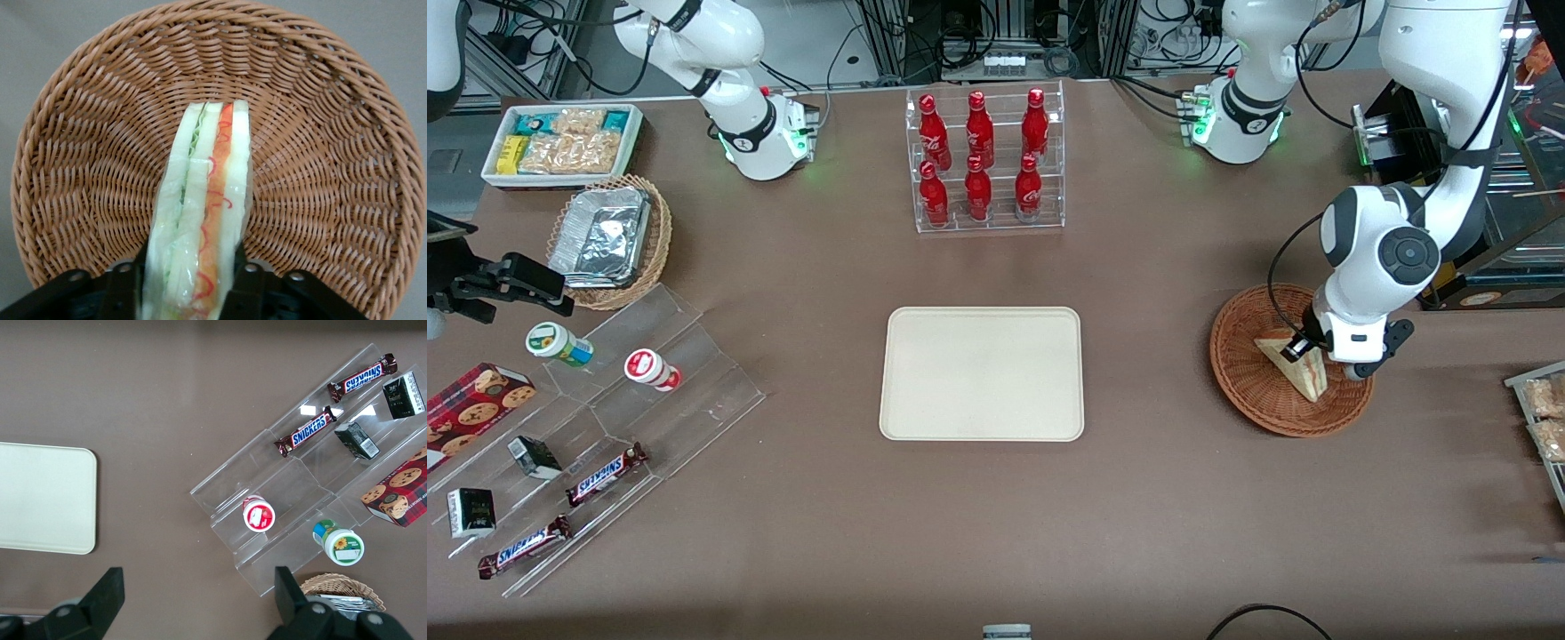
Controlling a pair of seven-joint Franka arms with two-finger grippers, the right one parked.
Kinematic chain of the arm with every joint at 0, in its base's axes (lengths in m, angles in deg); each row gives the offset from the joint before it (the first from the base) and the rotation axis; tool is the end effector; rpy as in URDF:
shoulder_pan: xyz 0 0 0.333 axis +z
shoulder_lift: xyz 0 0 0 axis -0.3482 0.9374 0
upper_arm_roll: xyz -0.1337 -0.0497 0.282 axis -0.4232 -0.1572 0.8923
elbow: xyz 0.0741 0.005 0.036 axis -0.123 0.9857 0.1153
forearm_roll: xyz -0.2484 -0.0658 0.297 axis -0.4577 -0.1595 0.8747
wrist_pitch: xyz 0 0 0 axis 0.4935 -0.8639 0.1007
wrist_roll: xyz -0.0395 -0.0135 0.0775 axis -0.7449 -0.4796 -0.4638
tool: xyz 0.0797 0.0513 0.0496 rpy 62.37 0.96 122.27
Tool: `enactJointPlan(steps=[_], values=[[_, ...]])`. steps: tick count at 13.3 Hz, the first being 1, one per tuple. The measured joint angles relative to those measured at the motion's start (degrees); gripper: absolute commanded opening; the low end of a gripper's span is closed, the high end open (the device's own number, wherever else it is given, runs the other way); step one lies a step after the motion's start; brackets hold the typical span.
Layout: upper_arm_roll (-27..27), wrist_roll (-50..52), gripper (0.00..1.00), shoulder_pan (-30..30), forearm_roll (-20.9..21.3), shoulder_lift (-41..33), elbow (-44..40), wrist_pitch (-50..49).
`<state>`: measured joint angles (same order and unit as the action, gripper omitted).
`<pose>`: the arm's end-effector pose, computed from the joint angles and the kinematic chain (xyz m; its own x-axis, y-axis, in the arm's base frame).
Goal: Place sandwich from basket to tray
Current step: 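Close the left gripper on the wrapped sandwich's crust edge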
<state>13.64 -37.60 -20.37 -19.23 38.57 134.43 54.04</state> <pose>0.5246 -0.0115 0.2559 0.7598 0.6491 0.0372 0.6502 -0.7580 -0.0522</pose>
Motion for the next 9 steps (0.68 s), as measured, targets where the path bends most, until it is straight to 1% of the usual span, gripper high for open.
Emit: enactJointPlan(steps=[2,3,5,7,9], values=[[0.0,0.0,0.0,0.0,1.2,-1.1,-0.9,-2.3],[-0.2,0.0,0.0,0.0,1.9,-2.0,-2.1,-5.6],[-0.4,-0.1,0.0,-1.3,2.4,-4.6,-6.5,-15.7],[-0.6,-0.1,0.0,-5.0,2.4,-7.4,-12.5,-25.3],[-0.9,-0.1,0.0,-10.0,2.3,-9.5,-18.3,-31.2]])
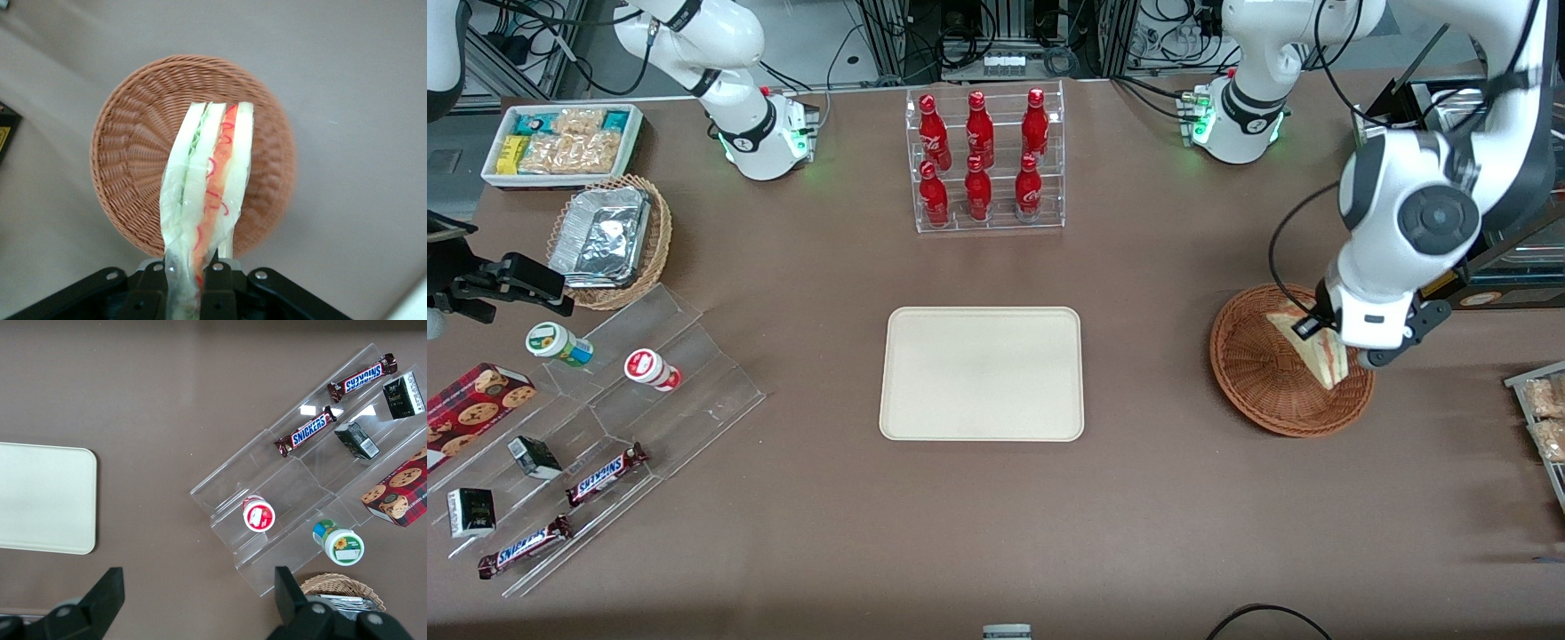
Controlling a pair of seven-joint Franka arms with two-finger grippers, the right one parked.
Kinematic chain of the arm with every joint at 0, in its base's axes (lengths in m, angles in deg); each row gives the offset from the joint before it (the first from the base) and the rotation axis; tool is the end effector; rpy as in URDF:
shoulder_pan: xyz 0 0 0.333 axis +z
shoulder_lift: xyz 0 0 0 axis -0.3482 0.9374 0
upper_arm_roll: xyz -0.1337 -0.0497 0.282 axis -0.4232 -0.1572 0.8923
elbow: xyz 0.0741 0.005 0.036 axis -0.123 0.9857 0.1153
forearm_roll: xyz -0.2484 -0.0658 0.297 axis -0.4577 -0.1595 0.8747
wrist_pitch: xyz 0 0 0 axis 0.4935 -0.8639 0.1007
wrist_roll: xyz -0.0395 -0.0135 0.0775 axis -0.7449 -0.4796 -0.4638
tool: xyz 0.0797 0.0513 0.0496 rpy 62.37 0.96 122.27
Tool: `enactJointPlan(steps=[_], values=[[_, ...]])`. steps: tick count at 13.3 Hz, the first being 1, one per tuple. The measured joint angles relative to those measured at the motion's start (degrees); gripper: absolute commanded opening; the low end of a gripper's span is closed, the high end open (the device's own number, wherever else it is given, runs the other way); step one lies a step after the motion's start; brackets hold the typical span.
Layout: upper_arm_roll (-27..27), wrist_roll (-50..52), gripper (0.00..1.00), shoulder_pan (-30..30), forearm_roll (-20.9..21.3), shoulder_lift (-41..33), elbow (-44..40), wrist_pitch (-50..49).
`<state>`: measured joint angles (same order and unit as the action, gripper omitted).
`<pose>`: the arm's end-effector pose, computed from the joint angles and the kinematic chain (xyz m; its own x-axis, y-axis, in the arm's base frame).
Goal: Place sandwich from basket to tray
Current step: 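Lift the sandwich out of the basket with the left gripper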
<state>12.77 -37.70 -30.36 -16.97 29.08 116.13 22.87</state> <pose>0.5466 -0.1060 0.4382 0.8559 0.5148 0.0492 0.5161 -0.8440 -0.1461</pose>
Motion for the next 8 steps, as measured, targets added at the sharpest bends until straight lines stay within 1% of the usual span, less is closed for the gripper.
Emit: enactJointPlan(steps=[3,4,8], values=[[-0.3,0.1,0.0,-7.6,-1.0,0.0,-4.2,-1.9],[-0.4,0.1,0.0,-9.9,-2.1,0.5,-4.9,-1.9],[-0.5,0.3,0.0,-18.4,-5.8,6.1,-10.2,-1.5]])
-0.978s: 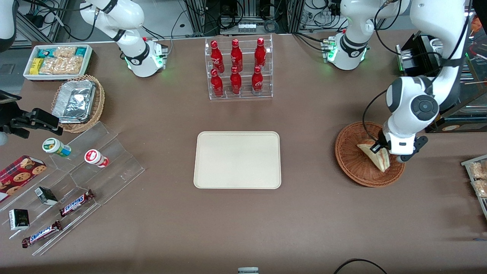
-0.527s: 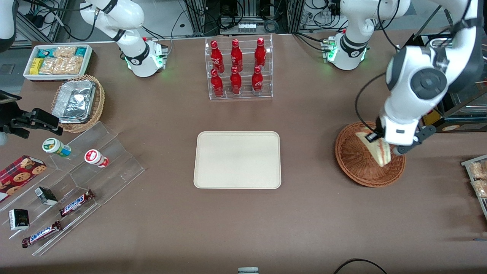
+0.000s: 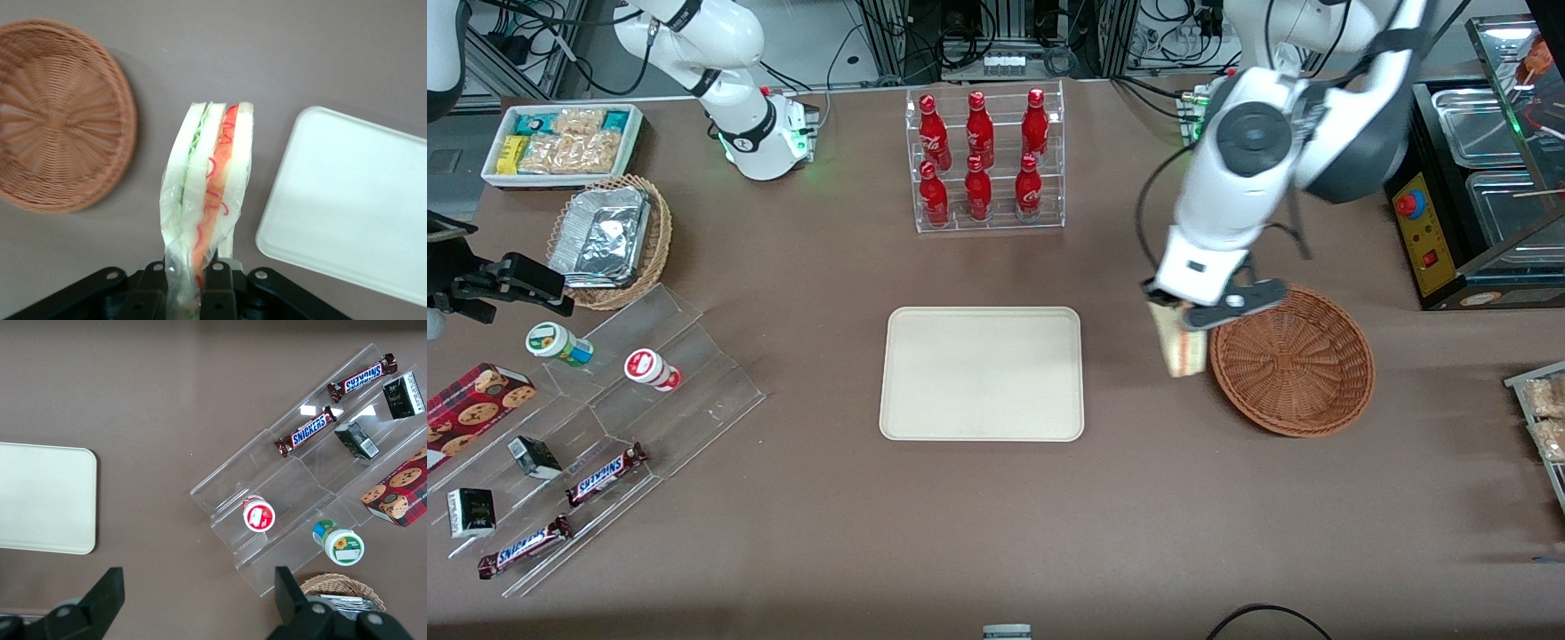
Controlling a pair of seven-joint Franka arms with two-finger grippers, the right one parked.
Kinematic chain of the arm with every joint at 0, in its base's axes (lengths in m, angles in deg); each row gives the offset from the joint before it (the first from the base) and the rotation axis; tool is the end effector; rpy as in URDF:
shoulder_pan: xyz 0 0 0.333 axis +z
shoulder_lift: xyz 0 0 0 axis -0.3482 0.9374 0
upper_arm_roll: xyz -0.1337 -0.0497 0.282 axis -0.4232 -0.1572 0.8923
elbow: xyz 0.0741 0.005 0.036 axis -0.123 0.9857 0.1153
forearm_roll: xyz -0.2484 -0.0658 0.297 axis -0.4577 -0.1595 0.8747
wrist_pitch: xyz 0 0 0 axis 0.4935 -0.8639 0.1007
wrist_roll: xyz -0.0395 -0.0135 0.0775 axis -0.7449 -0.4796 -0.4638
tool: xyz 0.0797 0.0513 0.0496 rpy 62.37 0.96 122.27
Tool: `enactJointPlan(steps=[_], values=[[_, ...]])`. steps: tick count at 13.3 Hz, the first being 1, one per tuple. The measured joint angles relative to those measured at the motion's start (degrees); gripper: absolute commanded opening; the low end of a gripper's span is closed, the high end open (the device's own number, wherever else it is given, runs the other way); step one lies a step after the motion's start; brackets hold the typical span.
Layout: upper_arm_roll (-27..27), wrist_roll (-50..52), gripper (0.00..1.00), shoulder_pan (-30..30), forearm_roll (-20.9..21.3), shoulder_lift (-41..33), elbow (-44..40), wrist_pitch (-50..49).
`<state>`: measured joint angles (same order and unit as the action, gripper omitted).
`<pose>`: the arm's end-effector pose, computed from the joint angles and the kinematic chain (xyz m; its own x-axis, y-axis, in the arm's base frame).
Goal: Place sandwich from basket to tray
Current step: 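Carry the sandwich over the cream tray and lower it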
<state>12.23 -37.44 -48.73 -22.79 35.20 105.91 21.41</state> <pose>0.5171 -0.3044 0.4571 0.9653 0.2607 0.0146 0.2611 -0.9642 -0.0453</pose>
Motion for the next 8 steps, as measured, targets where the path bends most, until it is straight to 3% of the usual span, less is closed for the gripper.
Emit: enactJointPlan(steps=[8], values=[[0.1,1.8,0.0,-11.0,0.1,23.0,-13.7,9.3]])
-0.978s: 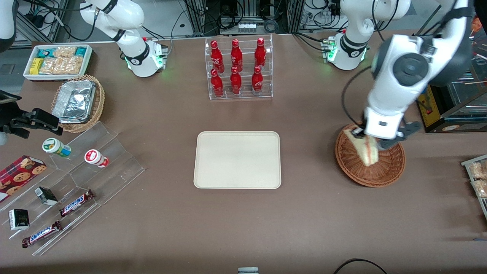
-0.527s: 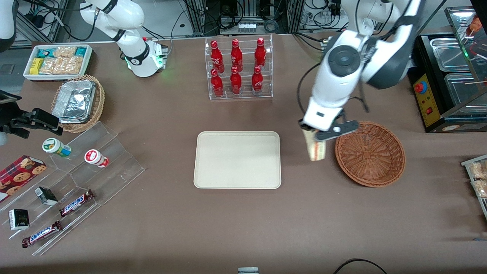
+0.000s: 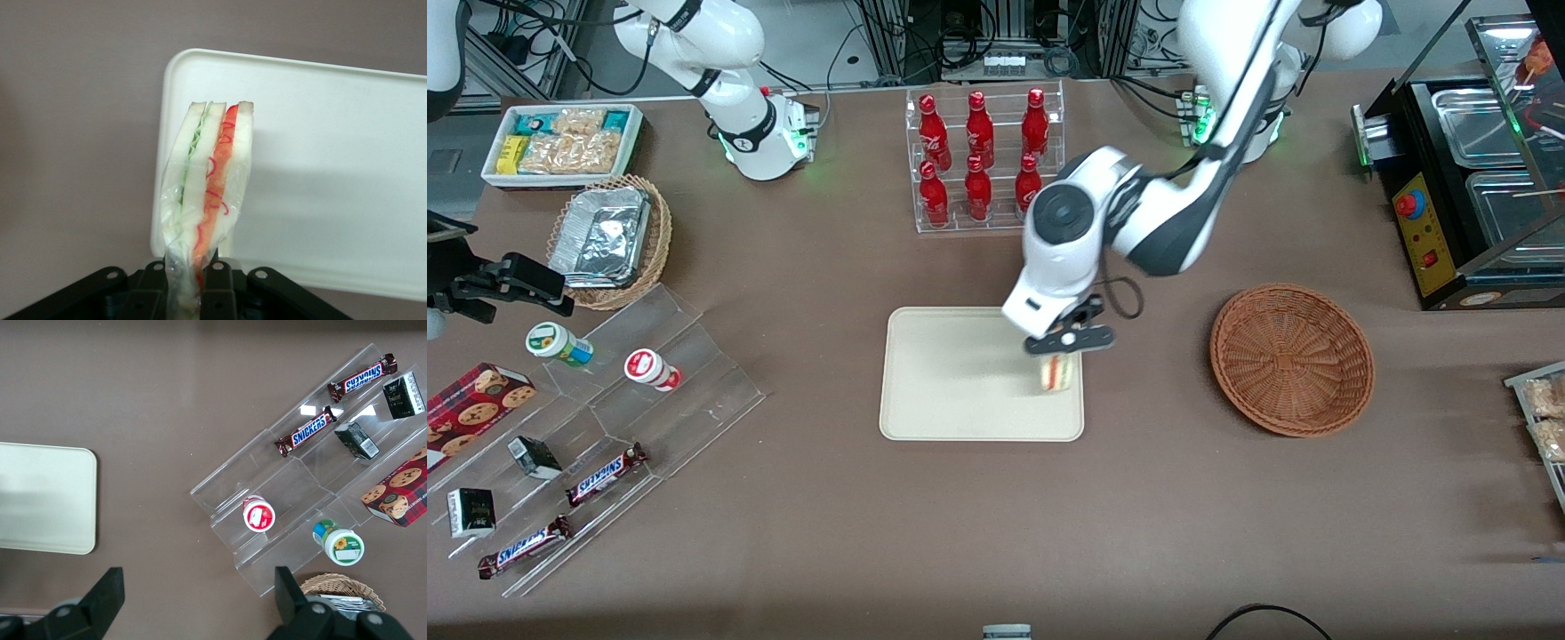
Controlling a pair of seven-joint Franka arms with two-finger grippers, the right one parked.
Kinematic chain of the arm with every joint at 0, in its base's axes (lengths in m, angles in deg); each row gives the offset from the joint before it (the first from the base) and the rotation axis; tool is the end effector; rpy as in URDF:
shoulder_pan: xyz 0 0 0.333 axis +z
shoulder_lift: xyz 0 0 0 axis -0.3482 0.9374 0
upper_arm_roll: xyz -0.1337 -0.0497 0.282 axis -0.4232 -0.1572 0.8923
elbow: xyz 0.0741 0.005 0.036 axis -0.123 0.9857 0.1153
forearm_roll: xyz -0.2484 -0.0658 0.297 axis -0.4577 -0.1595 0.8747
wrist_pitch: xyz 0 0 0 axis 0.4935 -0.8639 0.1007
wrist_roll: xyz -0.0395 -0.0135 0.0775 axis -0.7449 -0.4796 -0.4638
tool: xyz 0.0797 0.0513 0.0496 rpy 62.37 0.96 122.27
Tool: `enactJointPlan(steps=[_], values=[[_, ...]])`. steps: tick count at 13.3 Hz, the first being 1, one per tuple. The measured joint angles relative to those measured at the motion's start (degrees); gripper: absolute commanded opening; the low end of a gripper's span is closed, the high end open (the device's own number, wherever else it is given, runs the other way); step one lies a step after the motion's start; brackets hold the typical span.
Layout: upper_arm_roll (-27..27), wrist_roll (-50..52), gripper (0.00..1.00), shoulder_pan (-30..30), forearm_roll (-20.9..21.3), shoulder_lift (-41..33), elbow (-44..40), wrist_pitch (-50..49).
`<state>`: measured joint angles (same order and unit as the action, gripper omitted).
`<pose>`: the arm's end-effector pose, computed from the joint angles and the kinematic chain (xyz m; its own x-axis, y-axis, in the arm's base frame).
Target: Place sandwich from basket to tray
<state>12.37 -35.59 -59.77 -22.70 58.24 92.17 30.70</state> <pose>0.5197 -0.4562 0.3217 0.9947 0.1032 0.0028 0.1032 -0.9941 -0.0327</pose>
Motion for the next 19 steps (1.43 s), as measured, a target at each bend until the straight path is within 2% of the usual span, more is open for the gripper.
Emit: enactJointPlan(steps=[3,6,10,11,12,13,19], values=[[0.1,1.9,0.0,-0.7,1.8,5.9,-2.0,4.9],[0.1,3.6,0.0,-0.8,2.8,7.4,-2.4,5.2],[0.1,4.0,0.08,-0.9,3.8,9.0,-2.5,7.5],[0.1,4.0,0.22,-0.9,3.8,9.3,-2.5,7.9],[0.1,4.0,0.66,-0.9,3.8,9.6,-2.5,8.4],[0.1,4.0,1.0,-0.9,3.9,9.7,-2.5,8.6],[0.6,4.1,1.0,-0.9,4.0,7.5,-5.4,6.3]])
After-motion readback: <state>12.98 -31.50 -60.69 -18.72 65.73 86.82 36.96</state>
